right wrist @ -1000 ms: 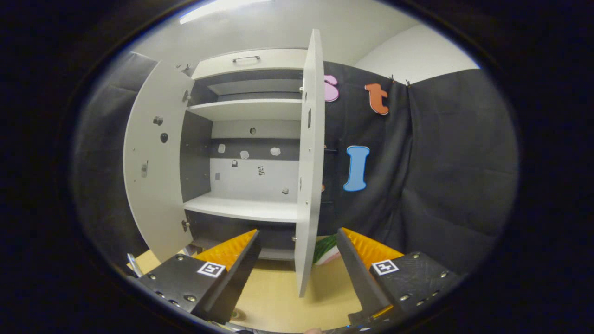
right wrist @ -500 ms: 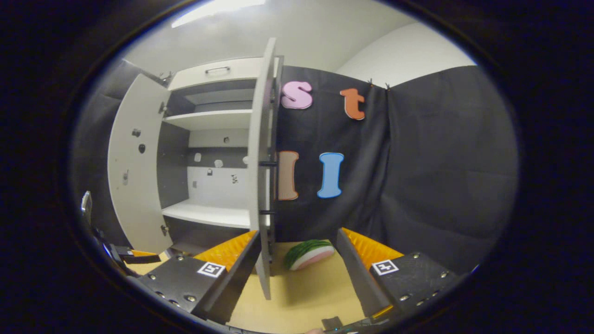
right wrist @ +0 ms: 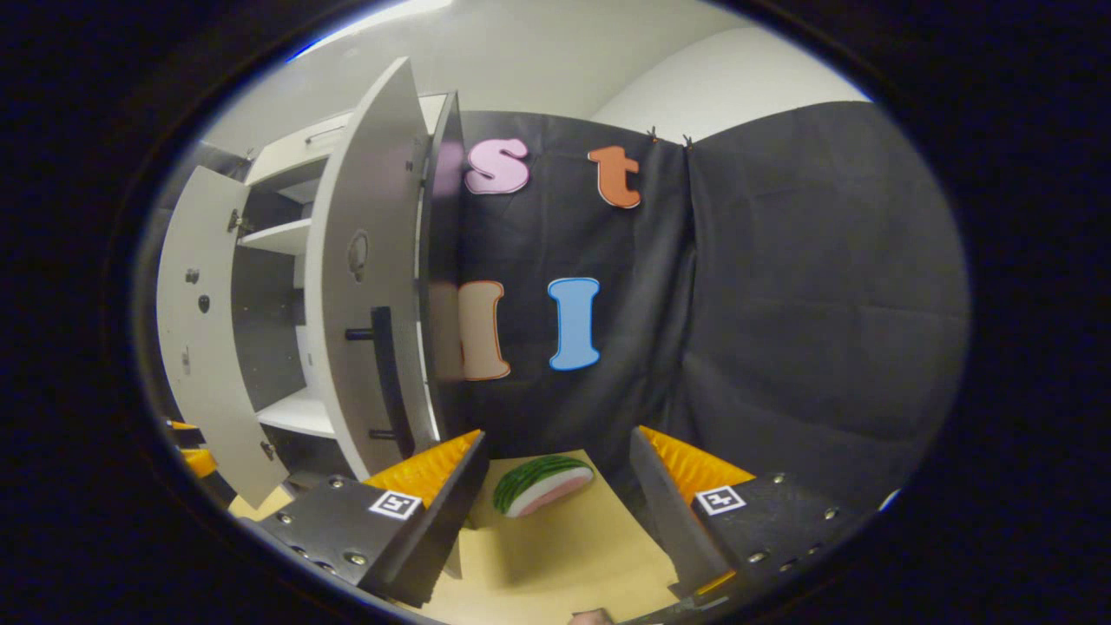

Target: Grasp the bottle in the cabinet with the left hand and place it on the coaster, then close the right door with the right hand and the left door with the left hand.

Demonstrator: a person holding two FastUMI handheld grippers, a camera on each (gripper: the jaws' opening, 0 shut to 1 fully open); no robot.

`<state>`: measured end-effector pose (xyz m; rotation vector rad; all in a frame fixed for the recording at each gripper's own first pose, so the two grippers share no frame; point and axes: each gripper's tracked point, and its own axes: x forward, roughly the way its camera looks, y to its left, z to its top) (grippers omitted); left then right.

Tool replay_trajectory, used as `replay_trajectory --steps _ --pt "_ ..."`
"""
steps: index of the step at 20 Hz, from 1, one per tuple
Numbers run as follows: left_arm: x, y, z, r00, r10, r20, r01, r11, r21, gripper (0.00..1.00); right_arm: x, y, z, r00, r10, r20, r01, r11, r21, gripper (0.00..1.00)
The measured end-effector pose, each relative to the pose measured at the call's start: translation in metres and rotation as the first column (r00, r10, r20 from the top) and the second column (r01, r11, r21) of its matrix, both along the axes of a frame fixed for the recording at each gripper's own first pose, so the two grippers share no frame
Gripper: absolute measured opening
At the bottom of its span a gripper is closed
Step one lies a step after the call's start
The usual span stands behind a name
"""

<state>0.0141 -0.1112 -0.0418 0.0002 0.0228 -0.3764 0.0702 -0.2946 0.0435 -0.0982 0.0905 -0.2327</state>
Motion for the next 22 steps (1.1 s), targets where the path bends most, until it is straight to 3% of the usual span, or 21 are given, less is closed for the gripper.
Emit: replay_trajectory --steps 5,9,13,14,16,17,22 --pt "-0.011 0.052 0.023 0.996 0.089 0.018 -0.089 0.996 0.000 0.96 0.051 0.008 -0.004 0.997 0.067 -0.029 -0.067 0.998 -0.005 0.97" --pt "-0.013 0.095 0.012 0.985 0.171 -0.011 -0.172 0.985 -0.016 0.97 0.079 0.041 0.004 0.990 0.138 -0.023 -0.138 0.990 0.014 0.97" --pt "-0.015 0.125 -0.007 0.975 0.211 -0.073 -0.213 0.977 -0.030 0.97 0.081 0.072 0.008 0.976 0.210 -0.052 -0.212 0.977 -0.024 1.00" --pt "-0.016 0.130 -0.008 0.974 0.214 -0.074 -0.217 0.975 -0.037 0.96 0.081 0.079 0.005 0.971 0.230 -0.070 -0.232 0.973 -0.018 0.93" --pt "-0.016 0.138 -0.004 0.974 0.219 -0.063 -0.222 0.974 -0.045 0.96 0.081 0.093 0.002 0.959 0.269 -0.088 -0.269 0.963 0.011 0.92" --pt "-0.015 0.144 -0.002 0.971 0.229 -0.061 -0.232 0.971 -0.049 0.95 0.082 0.100 0.002 0.956 0.279 -0.087 -0.278 0.960 0.017 0.89" --pt "-0.013 0.164 0.012 0.967 0.251 -0.047 -0.254 0.963 -0.088 0.95 0.080 0.131 -0.001 0.955 0.287 -0.071 -0.288 0.958 0.001 0.92"
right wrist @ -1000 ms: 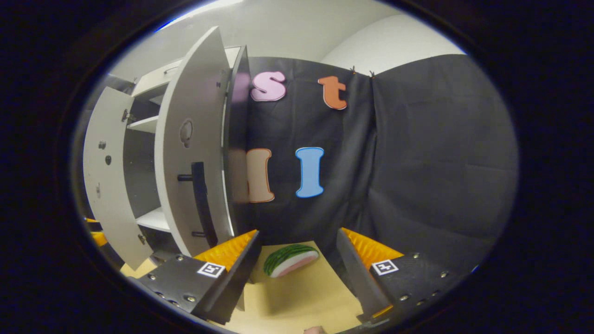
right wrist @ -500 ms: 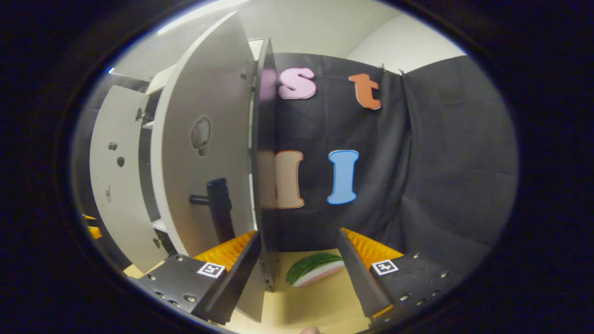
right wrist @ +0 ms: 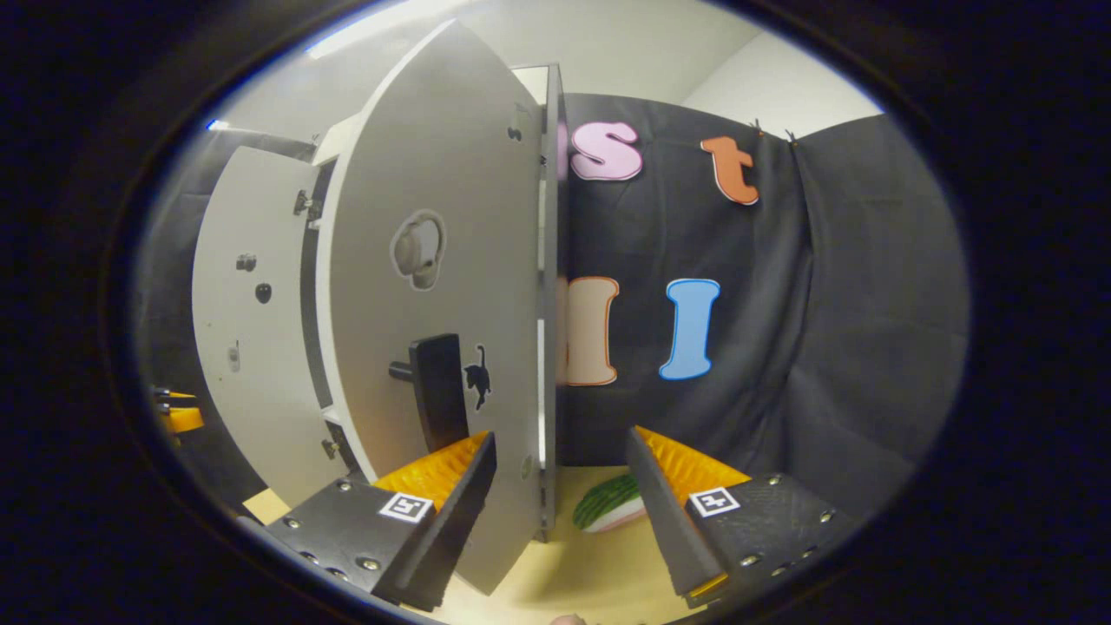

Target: Grasp the bottle in the cabinet with the left hand and place it on the coaster, then close the right door with the right hand and the left door with the left hand.

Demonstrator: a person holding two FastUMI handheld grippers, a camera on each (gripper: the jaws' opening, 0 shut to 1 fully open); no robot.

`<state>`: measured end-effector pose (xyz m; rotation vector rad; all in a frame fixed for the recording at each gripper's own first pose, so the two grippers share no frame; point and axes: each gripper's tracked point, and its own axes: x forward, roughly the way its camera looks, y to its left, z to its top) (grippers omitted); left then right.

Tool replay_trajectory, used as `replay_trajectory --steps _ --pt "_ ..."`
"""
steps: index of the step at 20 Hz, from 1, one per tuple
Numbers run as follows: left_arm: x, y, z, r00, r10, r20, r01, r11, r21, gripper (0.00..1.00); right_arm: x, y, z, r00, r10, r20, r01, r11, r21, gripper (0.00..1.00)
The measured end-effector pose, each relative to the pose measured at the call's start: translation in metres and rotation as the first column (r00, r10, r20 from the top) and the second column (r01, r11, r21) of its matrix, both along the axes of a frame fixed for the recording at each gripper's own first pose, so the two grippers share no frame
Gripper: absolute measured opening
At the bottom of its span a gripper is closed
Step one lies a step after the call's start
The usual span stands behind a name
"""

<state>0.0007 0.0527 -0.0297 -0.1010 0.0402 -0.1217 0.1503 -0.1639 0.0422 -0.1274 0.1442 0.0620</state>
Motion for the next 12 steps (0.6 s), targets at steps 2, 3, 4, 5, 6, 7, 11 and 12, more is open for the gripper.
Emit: replay_trajectory --steps 2,3,4,5,6,7,11,12 --pt "-0.001 0.009 0.003 1.000 0.013 0.006 -0.013 1.000 0.000 0.95 0.000 0.011 -0.003 1.000 0.009 -0.002 -0.009 1.000 0.015 0.92" --pt "-0.001 0.013 0.003 1.000 0.019 0.003 -0.019 1.000 -0.003 0.95 0.002 0.017 -0.003 1.000 0.015 -0.001 -0.015 1.000 0.016 0.89" --pt "-0.002 0.017 0.004 1.000 0.024 0.003 -0.024 1.000 -0.007 0.95 0.002 0.019 -0.003 1.000 0.009 0.005 -0.009 1.000 0.019 0.92" --pt "-0.002 0.022 0.005 1.000 0.030 0.005 -0.030 0.999 -0.011 0.95 0.004 0.019 -0.002 1.000 -0.005 0.013 0.004 1.000 0.023 0.92" --pt "-0.003 0.026 0.005 0.999 0.036 0.008 -0.036 0.999 -0.010 0.95 0.006 0.021 0.000 1.000 -0.014 0.021 0.013 1.000 0.027 0.93" --pt "-0.003 0.033 0.005 0.999 0.047 0.008 -0.047 0.999 -0.006 0.95 0.007 0.022 0.000 0.999 -0.020 0.030 0.019 0.999 0.026 0.92" --pt "-0.003 0.054 0.002 0.997 0.080 -0.006 -0.080 0.997 -0.021 0.95 0.010 0.030 0.002 0.998 -0.032 0.047 0.031 0.999 0.026 0.92" --pt "-0.003 0.060 0.001 0.996 0.089 -0.010 -0.089 0.996 -0.022 0.95 0.010 0.033 0.002 0.998 -0.032 0.051 0.031 0.999 0.022 0.92"
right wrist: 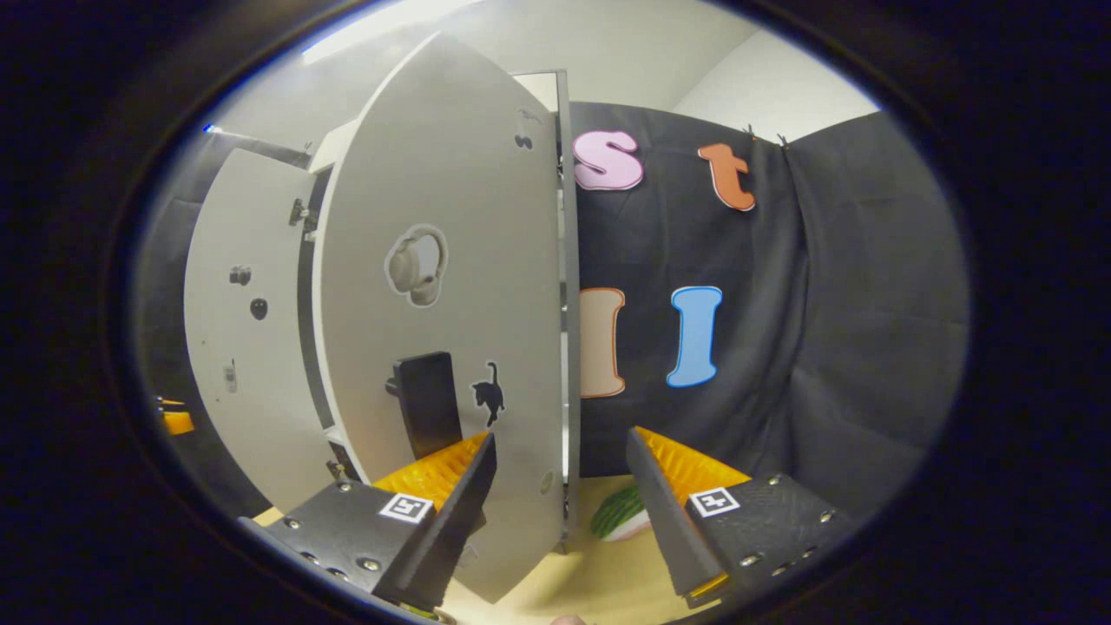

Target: Grasp the bottle in the cabinet with the left hand and place it on the coaster, then close the right door with the right hand and the left door with the left hand.

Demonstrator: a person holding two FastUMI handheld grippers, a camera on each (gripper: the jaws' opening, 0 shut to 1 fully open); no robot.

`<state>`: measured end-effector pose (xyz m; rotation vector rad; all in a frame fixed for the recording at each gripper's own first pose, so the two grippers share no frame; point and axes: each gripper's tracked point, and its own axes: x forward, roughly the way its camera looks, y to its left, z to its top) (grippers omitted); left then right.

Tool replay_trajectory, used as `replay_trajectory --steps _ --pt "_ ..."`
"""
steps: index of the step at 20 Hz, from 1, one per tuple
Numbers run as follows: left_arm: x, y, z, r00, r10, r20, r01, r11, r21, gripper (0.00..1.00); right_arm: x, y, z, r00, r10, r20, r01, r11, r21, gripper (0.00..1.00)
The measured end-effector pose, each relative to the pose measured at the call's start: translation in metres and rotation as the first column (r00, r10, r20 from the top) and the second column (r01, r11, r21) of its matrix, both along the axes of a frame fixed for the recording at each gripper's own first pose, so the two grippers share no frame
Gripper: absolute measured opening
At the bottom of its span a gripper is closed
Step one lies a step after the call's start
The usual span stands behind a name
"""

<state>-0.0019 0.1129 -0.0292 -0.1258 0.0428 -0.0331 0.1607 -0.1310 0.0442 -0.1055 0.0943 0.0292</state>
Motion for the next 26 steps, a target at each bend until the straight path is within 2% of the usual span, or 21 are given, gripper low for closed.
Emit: replay_trajectory --steps 4,5,7,8,9,10,13,16,18,19,20,21,22,23,24,25,26 --pt "0.002 0.021 0.007 0.999 0.035 0.014 -0.035 0.999 -0.018 0.94 0.003 0.014 -0.002 1.000 0.021 0.007 -0.021 1.000 0.000 0.92" --pt "0.003 0.025 0.007 0.999 0.041 0.013 -0.041 0.999 -0.024 0.95 0.005 0.019 -0.002 1.000 0.026 0.013 -0.026 1.000 -0.006 0.89" --pt "0.005 0.030 0.005 0.999 0.052 0.006 -0.052 0.998 -0.033 0.95 0.008 0.025 -0.003 0.999 0.036 0.019 -0.036 0.999 -0.013 0.88" --pt "0.006 0.034 0.005 0.998 0.059 0.006 -0.059 0.998 -0.034 0.95 0.009 0.030 -0.004 0.999 0.043 0.018 -0.043 0.999 -0.009 0.92" --pt "0.007 0.038 0.006 0.998 0.066 0.005 -0.066 0.997 -0.031 0.95 0.011 0.036 -0.007 0.998 0.054 0.012 -0.054 0.999 -0.002 0.89" --pt "0.008 0.042 0.006 0.997 0.073 0.008 -0.073 0.997 -0.024 0.95 0.012 0.044 -0.010 0.997 0.072 0.007 -0.072 0.997 0.003 0.92" --pt "0.012 0.057 0.009 0.994 0.105 0.013 -0.105 0.994 -0.004 0.95 0.015 0.068 -0.010 0.991 0.130 0.010 -0.130 0.991 0.009 0.92" --pt "0.019 0.073 0.013 0.992 0.126 0.020 -0.126 0.992 -0.009 0.95 0.017 0.079 -0.011 0.989 0.142 0.028 -0.142 0.990 -0.006 0.96" --pt "0.022 0.082 0.014 0.989 0.144 0.024 -0.144 0.990 -0.010 0.95 0.017 0.081 -0.015 0.989 0.145 0.023 -0.145 0.989 -0.006 0.93" --pt "0.025 0.089 0.015 0.987 0.156 0.025 -0.156 0.988 -0.009 0.95 0.016 0.082 -0.017 0.988 0.152 0.016 -0.152 0.988 -0.009 0.96" --pt "0.027 0.095 0.016 0.986 0.165 0.027 -0.165 0.986 -0.007 0.91 0.014 0.081 -0.020 0.988 0.152 0.010 -0.152 0.988 -0.018 0.96" --pt "0.031 0.101 0.017 0.984 0.174 0.029 -0.174 0.985 -0.006 0.91 0.013 0.078 -0.020 0.989 0.148 0.012 -0.148 0.989 -0.025 0.94" --pt "0.036 0.105 0.019 0.982 0.185 0.035 -0.185 0.983 -0.005 0.95 0.011 0.077 -0.022 0.989 0.150 0.009 -0.149 0.988 -0.031 0.96" --pt "0.038 0.111 0.021 0.980 0.194 0.044 -0.194 0.981 -0.006 0.95 0.009 0.075 -0.023 0.988 0.151 0.003 -0.151 0.988 -0.034 0.96" --pt "0.041 0.115 0.023 0.978 0.204 0.050 -0.204 0.979 -0.010 0.91 0.005 0.072 -0.026 0.989 0.151 -0.004 -0.151 0.988 -0.034 0.96" --pt "0.045 0.120 0.025 0.976 0.211 0.050 -0.211 0.977 -0.016 0.95 0.003 0.068 -0.029 0.989 0.149 -0.010 -0.150 0.988 -0.036 0.99" --pt "0.049 0.123 0.025 0.976 0.214 0.046 -0.213 0.977 -0.024 0.95 -0.001 0.063 -0.031 0.990 0.143 -0.018 -0.144 0.989 -0.038 0.96"
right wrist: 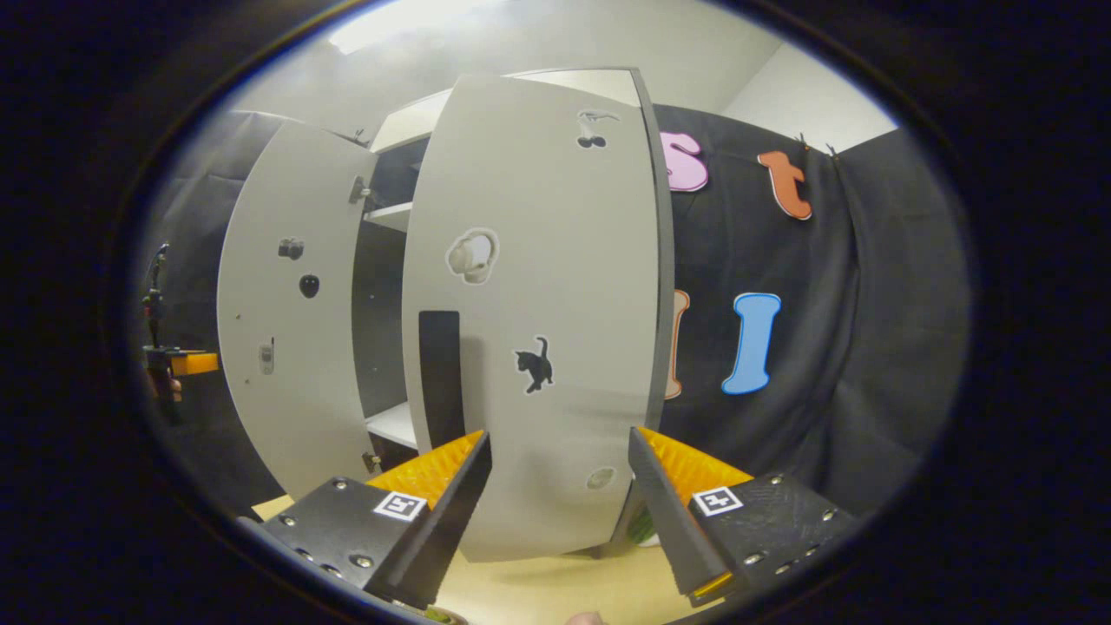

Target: Grasp the bottle in the cabinet with the left hand and place it on the coaster, then close the right door with the right hand and the left door with the left hand.

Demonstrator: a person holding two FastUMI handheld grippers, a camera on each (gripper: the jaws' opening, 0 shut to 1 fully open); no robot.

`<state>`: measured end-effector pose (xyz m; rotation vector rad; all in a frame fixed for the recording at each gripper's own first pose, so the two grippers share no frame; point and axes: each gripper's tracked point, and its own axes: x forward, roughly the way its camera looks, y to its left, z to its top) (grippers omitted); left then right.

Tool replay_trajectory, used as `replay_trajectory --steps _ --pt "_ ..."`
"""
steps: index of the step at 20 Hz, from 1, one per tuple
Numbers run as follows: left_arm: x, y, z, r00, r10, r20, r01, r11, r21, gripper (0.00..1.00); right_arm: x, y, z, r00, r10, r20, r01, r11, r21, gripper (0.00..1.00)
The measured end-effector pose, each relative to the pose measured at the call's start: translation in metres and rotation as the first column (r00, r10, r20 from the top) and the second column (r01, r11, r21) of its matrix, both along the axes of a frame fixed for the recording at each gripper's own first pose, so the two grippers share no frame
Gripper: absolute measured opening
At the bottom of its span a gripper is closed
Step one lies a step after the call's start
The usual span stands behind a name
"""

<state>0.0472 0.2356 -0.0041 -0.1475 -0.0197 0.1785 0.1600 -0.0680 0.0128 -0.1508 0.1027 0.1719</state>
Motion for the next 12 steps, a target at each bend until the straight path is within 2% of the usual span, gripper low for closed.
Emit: replay_trajectory --steps 4,5,6,7,9,12 --pt "0.012 0.004 0.005 1.000 -0.003 -0.004 0.003 1.000 0.010 0.95 -0.017 -0.016 -0.004 1.000 -0.019 -0.021 0.020 1.000 0.023 0.94" --pt "0.016 0.004 0.005 1.000 -0.006 -0.008 0.006 1.000 0.020 0.95 -0.022 -0.018 -0.005 0.999 -0.019 -0.030 0.020 0.999 0.038 0.96" --pt "0.019 0.001 0.007 1.000 -0.013 -0.014 0.013 0.999 0.030 0.91 -0.028 -0.020 -0.006 0.999 -0.017 -0.037 0.019 0.998 0.053 0.96" --pt "0.023 -0.002 0.008 1.000 -0.024 -0.019 0.024 0.999 0.036 0.95 -0.034 -0.024 -0.005 0.999 -0.019 -0.037 0.022 0.998 0.062 0.96" --pt "0.029 -0.012 0.009 0.999 -0.039 -0.027 0.040 0.999 0.034 0.95 -0.044 -0.036 -0.006 0.999 -0.034 -0.037 0.036 0.998 0.054 0.94" --pt "0.036 -0.034 0.014 0.997 -0.078 -0.024 0.079 0.996 0.035 0.95 -0.061 -0.059 -0.014 0.996 -0.063 -0.062 0.066 0.997 0.044 0.96"
